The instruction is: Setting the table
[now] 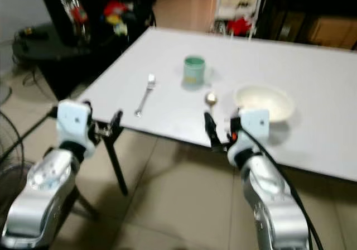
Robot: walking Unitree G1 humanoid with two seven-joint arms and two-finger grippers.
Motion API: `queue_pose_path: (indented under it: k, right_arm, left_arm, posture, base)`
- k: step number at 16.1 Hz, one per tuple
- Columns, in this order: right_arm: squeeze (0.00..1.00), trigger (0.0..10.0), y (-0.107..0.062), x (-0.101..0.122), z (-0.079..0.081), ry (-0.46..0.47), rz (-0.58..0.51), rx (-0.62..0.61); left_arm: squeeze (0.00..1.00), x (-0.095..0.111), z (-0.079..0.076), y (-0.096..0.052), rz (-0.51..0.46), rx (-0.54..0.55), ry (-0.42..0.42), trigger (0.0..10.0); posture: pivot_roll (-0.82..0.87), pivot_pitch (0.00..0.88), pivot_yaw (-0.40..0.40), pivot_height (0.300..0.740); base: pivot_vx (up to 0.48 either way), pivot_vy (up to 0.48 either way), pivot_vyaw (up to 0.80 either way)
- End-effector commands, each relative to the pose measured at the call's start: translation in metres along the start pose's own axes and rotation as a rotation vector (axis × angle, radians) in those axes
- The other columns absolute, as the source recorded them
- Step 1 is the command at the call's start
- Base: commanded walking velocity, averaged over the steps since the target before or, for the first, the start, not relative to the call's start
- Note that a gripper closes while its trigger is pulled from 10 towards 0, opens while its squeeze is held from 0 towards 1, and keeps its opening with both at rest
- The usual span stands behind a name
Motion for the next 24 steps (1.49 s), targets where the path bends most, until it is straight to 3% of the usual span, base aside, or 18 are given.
queue_pose_path:
  k: [1,7,18,20,24]
  right_arm:
    - [1.0,10.0,-0.001,0.003,-0.004,-0.013,-0.014,-0.004]
    - [1.0,10.0,0.0,0.003,0.006,-0.025,-0.006,0.067]
    - [1.0,10.0,0.0,0.005,0.006,-0.065,-0.017,0.101]
    - [1.0,10.0,0.0,0.008,0.005,-0.136,-0.044,0.082]
    - [1.0,10.0,-0.001,0.018,0.0,-0.167,-0.134,0.035]
  left_arm:
    - [0.0,0.001,-0.002,0.001,-0.003,-0.004,0.004,10.0]
    - [0.0,0.002,0.001,0.001,0.0,0.003,0.004,10.0]
    - [0.0,0.0,-0.002,0.005,0.002,-0.002,0.007,10.0]
    - [0.0,0.001,-0.001,0.005,-0.001,0.004,0.009,10.0]
    - [0.0,0.006,0.007,0.013,-0.086,0.143,-0.058,10.0]
  posture:
    - [0.04,0.0,0.061,0.74]
    - [0.04,0.0,0.067,0.74]
    - [0.04,0.0,0.067,0.74]
    - [0.04,0.0,0.066,0.74]
    - [0.01,0.0,0.087,0.74]
  base:
    - [0.0,-0.281,0.0]
    - [0.0,-0.046,0.67]
    - [0.0,0.0,0.8]
    - [0.0,0.0,0.8]
    - [0.0,0.0,0.8]
Point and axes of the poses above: a point about 5 cm out from each wrist's last joint towards the gripper, its own y axis pointing out of the wrist towards the gripper, its own x axis along the axis of the wrist's last joint, z = x × y, the point moved 1 cm from there along y, pointing out of the wrist towards the gripper, and after that the axes turned 2 degrees about -y, right-handed, at the moved point
